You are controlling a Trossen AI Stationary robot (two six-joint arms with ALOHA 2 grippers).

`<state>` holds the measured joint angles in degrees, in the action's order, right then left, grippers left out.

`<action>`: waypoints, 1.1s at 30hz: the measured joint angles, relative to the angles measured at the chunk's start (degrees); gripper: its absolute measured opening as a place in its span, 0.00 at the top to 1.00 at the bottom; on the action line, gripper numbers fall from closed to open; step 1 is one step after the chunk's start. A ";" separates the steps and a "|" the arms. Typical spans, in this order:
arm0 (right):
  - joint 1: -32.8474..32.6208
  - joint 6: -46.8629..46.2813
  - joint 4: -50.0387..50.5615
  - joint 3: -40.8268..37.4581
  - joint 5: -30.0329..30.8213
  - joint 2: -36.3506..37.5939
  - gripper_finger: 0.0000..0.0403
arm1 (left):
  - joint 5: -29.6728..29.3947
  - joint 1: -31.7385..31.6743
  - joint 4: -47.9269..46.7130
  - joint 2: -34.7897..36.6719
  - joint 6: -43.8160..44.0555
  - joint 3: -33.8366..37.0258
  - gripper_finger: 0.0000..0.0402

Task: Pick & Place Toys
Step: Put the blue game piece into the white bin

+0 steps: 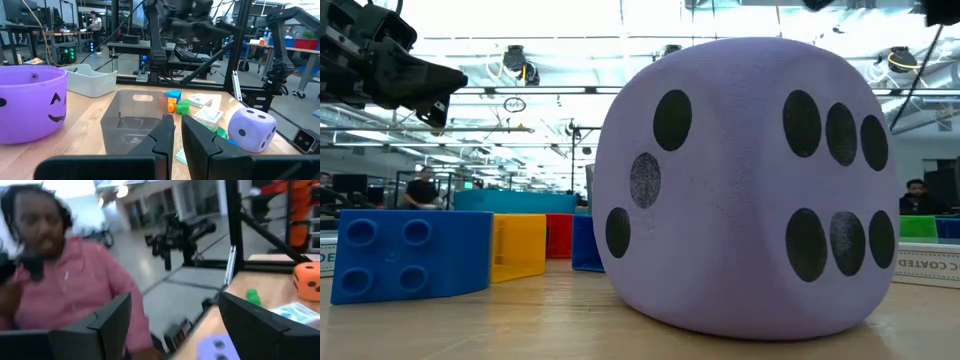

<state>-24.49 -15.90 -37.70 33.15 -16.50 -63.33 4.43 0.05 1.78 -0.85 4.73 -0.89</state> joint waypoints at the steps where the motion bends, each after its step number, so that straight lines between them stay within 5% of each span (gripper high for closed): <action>1: -2.23 -1.31 0.29 0.72 4.39 -1.34 0.30 | 0.00 -0.01 0.00 -0.01 0.00 0.00 0.90; 3: -5.72 -3.33 8.39 3.90 13.57 -3.07 0.28 | 0.00 -0.02 0.00 0.00 0.00 0.00 0.90; 8: -10.24 -16.29 51.20 16.72 32.59 -6.31 0.22 | 0.00 -0.02 0.00 0.01 0.00 0.00 0.90; 11: -9.94 -27.60 71.62 20.38 34.51 -7.86 0.20 | 0.00 -0.02 0.00 0.00 0.00 0.00 0.90; 16: -7.93 -40.09 88.80 19.10 32.27 -8.02 0.21 | 0.00 -0.01 0.00 0.00 0.00 0.00 0.90; 21: -5.80 -43.67 93.08 14.73 27.89 -8.04 0.21 | 0.00 -0.02 0.00 -0.01 0.00 0.00 0.90; 33: -3.58 -43.27 81.42 5.10 20.84 -8.02 0.21 | 0.00 -0.02 0.00 0.01 0.00 0.00 0.90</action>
<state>-28.08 -59.17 43.72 38.25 4.34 -71.35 4.43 0.04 1.78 -0.84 4.73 -0.89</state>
